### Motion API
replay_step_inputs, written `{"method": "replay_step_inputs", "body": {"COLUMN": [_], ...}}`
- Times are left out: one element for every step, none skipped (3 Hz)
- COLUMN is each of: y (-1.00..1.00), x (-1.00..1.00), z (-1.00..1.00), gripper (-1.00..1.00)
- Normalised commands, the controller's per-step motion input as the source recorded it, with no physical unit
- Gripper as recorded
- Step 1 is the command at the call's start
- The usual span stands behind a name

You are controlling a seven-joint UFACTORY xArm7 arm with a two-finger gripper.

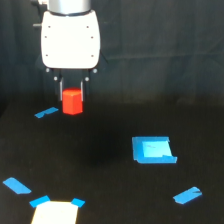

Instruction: Pick up the red object from the table

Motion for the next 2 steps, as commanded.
{"method": "replay_step_inputs", "body": {"y": [0.40, -0.15], "x": [0.51, -0.03], "z": [0.19, -0.05], "gripper": [-1.00, -1.00]}}
